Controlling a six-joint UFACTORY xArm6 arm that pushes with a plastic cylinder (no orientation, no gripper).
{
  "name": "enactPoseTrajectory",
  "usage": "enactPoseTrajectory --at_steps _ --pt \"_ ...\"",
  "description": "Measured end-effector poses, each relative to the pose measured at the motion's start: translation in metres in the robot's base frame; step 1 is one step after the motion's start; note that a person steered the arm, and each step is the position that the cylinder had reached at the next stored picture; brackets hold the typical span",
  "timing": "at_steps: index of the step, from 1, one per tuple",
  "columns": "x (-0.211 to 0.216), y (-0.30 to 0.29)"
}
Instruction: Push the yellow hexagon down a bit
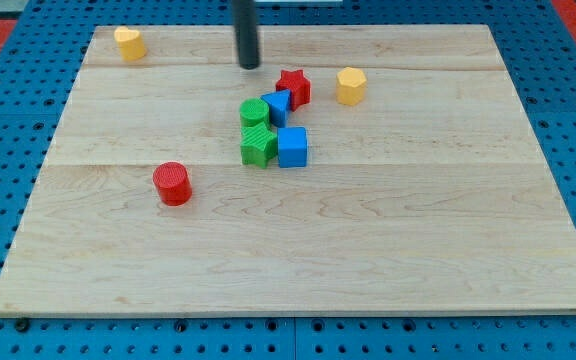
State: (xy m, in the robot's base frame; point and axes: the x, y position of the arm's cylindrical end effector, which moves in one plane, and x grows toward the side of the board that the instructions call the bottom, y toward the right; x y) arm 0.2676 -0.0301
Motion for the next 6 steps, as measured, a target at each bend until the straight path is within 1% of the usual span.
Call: enactPoseTrajectory --at_steps 2,3,4,5,6 --pt "0.000 0.002" --pt "0.000 0.043" --pt "0.004 0.108" --pt "0.030 0.113" --pt "0.083 0.093"
